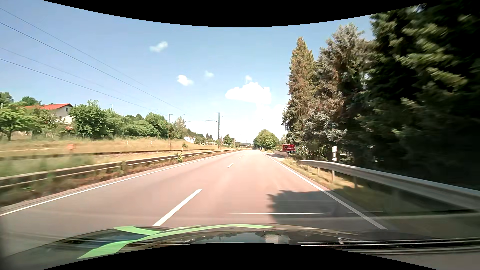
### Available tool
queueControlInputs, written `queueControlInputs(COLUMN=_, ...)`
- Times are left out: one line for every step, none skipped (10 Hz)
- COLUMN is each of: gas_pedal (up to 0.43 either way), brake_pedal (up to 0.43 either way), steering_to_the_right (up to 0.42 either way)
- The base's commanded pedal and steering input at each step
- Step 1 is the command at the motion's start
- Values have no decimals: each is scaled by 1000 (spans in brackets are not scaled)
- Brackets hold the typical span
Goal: Follow the waypoints while adhering to traffic rules and regulations
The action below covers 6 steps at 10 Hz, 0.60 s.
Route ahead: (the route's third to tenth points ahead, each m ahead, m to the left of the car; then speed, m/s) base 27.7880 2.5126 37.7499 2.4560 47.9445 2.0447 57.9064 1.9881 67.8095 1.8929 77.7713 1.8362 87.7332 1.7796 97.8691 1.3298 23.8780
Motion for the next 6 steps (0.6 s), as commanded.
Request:
queueControlInputs(gas_pedal=209, brake_pedal=0, steering_to_the_right=-1)
queueControlInputs(gas_pedal=209, brake_pedal=0, steering_to_the_right=-1)
queueControlInputs(gas_pedal=209, brake_pedal=0, steering_to_the_right=-1)
queueControlInputs(gas_pedal=209, brake_pedal=0, steering_to_the_right=-1)
queueControlInputs(gas_pedal=220, brake_pedal=0, steering_to_the_right=-1)
queueControlInputs(gas_pedal=220, brake_pedal=0, steering_to_the_right=-1)
